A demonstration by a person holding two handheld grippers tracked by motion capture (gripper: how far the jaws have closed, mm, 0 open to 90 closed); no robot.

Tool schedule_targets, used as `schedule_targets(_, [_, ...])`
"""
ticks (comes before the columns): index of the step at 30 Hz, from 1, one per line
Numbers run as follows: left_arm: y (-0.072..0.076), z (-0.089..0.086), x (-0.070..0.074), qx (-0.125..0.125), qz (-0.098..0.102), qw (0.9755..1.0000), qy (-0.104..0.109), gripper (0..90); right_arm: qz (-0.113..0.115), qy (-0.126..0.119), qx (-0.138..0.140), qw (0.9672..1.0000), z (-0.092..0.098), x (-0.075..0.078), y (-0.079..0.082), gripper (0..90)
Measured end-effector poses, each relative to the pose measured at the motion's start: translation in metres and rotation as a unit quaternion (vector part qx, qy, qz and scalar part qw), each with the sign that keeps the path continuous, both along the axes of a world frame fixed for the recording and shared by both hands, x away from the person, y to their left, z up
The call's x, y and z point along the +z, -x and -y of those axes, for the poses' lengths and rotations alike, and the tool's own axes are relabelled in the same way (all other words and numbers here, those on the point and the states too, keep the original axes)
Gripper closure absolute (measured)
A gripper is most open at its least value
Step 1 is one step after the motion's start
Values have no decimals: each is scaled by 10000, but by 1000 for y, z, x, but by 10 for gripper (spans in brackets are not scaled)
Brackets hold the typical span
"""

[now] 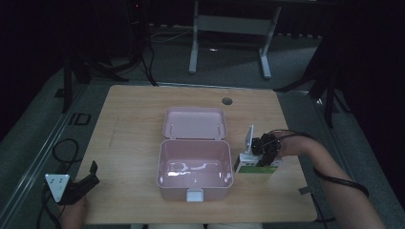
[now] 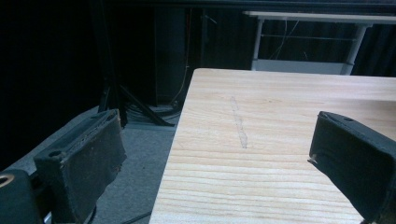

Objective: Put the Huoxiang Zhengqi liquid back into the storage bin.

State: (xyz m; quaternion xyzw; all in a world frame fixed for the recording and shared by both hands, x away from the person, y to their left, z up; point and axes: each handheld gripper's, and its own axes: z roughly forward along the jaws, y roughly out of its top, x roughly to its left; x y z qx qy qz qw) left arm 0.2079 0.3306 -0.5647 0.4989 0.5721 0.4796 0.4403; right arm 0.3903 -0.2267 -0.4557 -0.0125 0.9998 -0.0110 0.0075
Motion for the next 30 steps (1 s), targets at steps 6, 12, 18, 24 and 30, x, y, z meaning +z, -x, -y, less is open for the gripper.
schedule_targets(6, [0, 0, 0, 4, -5, 10000, -4, 35, -14, 80, 64, 9999, -2, 0, 1, 618])
schedule_targets(12, [0, 0, 0, 11, 1, 10000, -2, 34, -81, 179, 39, 9998, -4, 3, 1, 619])
schedule_targets(18, [0, 0, 0, 15, -7, 10000, -8, 35, -87, 175, -33, 9998, -4, 14, 3, 620])
schedule_targets(24, [0, 0, 0, 21, -9, 10000, -5, 34, -199, 212, -80, 9995, -6, 25, 7, 619])
schedule_targets(30, [0, 0, 0, 29, -10, 10000, -14, 34, -259, 296, -101, 9992, -7, 35, 12, 620])
